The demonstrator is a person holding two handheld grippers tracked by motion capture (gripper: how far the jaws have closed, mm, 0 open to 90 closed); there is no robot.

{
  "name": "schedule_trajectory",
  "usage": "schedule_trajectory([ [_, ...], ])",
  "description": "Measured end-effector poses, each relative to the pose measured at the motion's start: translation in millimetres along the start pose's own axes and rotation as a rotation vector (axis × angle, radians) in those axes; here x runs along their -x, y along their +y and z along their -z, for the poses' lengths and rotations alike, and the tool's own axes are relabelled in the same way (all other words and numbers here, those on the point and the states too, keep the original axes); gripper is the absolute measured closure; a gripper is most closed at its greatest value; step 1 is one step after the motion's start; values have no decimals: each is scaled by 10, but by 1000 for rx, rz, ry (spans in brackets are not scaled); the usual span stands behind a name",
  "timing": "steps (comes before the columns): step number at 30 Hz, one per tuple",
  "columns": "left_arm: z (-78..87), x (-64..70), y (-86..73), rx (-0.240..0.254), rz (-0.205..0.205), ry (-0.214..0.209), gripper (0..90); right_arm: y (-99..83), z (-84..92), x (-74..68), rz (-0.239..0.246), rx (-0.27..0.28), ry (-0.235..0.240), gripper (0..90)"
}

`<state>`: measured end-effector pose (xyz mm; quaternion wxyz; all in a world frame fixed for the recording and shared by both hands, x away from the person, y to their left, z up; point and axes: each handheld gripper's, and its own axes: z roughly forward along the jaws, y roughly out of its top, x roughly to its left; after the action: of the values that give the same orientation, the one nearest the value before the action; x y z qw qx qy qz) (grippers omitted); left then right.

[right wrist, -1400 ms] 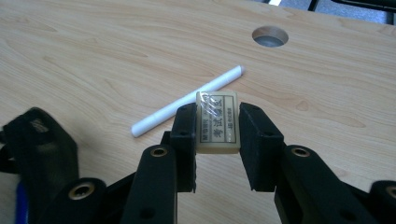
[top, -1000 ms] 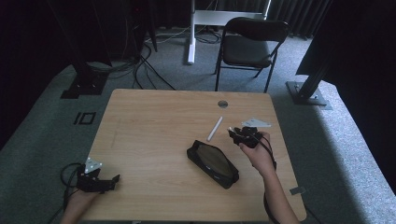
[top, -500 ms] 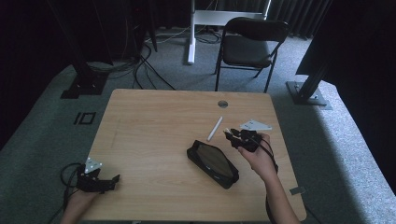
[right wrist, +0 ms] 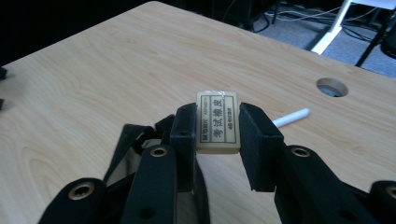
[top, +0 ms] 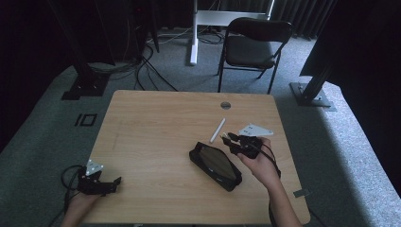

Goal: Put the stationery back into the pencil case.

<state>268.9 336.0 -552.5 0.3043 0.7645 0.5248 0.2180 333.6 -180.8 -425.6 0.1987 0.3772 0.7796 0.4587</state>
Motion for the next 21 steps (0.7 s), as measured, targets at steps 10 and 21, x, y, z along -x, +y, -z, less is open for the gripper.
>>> schedule_trajectory([
  [10, 0, 1, 0, 0, 1, 0, 1, -58, -18, -106, 12, -17, 36, 682],
  [21, 0, 0, 0, 0, 1, 0, 1, -174, -132, -159, 10, -80, 57, 682],
])
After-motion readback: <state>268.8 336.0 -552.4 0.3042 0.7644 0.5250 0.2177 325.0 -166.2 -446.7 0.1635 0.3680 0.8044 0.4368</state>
